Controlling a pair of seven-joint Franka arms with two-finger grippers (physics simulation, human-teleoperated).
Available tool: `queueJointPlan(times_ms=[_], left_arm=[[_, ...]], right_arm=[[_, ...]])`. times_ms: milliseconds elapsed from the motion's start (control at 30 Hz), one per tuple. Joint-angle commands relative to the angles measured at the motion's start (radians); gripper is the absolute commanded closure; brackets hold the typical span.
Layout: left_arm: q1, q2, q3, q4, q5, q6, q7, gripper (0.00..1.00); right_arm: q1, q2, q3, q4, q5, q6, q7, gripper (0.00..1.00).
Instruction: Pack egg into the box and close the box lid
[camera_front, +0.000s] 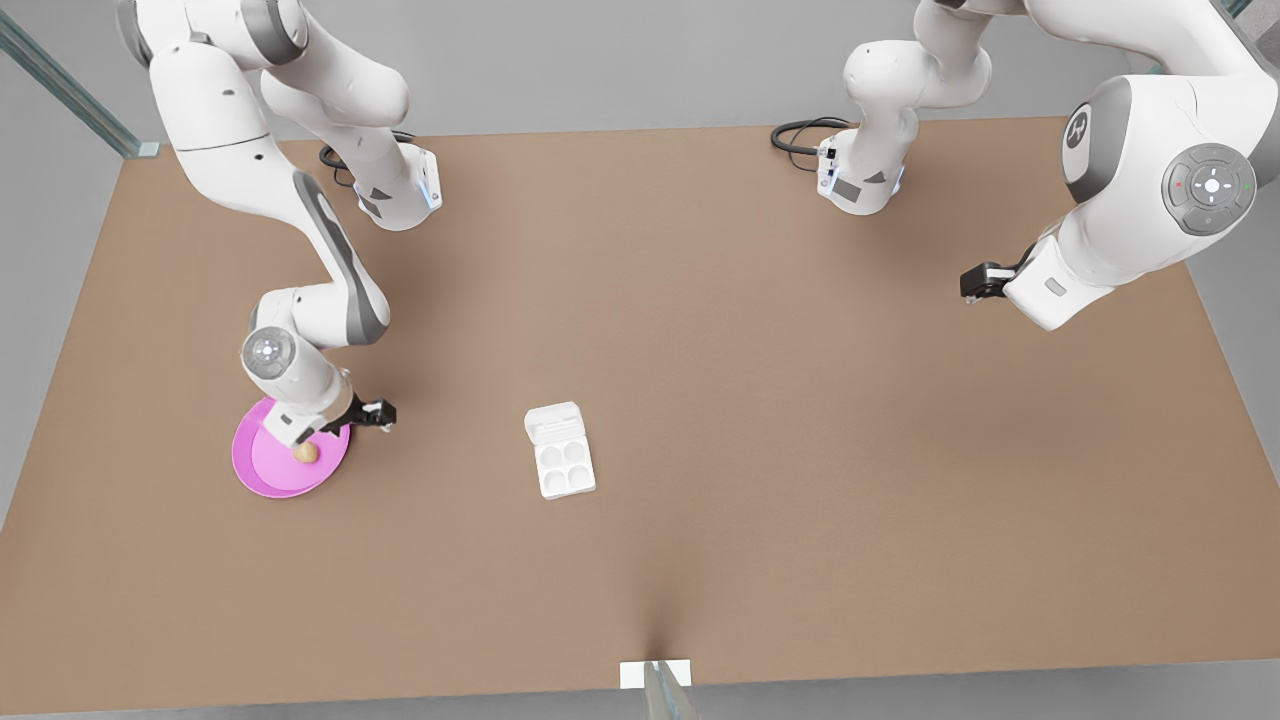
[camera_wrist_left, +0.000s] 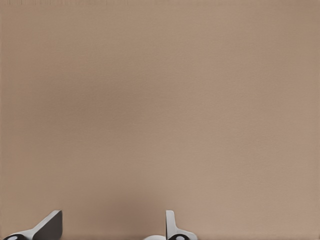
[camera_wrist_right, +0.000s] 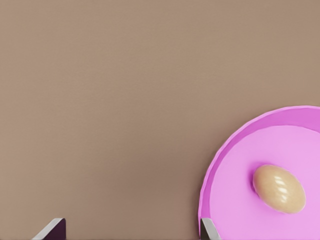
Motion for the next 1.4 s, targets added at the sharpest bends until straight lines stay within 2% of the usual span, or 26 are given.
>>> queueJointPlan(times_ms=[0,100,267,567,700,833,1100,1367], left_arm=[[0.000,-0.001,-0.005,0.000,0.001,0.001,-0.002,0.00],[0.000,-0.001,-0.014,0.000,0.001,0.000,-0.002,0.00],[0.000,-0.001,-0.019,0.000,0.001,0.000,-0.002,0.00],[0.000,-0.001,-0.022,0.000,0.001,0.000,-0.002,0.00],[0.002,0.017,-0.042,0.000,0.002,0.001,-0.002,0.00],[0.002,0.017,-0.042,0.000,0.001,0.000,-0.002,0.00],[0.002,0.027,-0.042,0.000,-0.001,0.006,-0.002,0.00],[0.002,0.027,-0.043,0.000,-0.001,0.004,-0.002,0.00]], right_arm=[[0.006,0.042,0.000,0.011,0.002,0.095,0.001,0.00],[0.032,0.108,0.000,0.050,0.002,0.095,0.009,0.00],[0.040,0.126,0.000,0.061,0.004,0.096,0.013,0.00],[0.018,-0.047,0.025,0.028,0.005,0.025,0.002,0.00],[-0.192,-0.041,0.025,0.028,0.005,0.025,-0.179,0.00],[-0.218,-0.036,0.025,0.031,0.005,0.027,-0.200,0.00],[-0.210,0.204,0.025,0.258,0.004,0.041,-0.358,0.00],[-0.206,0.241,0.023,0.305,0.004,0.038,-0.399,0.00]])
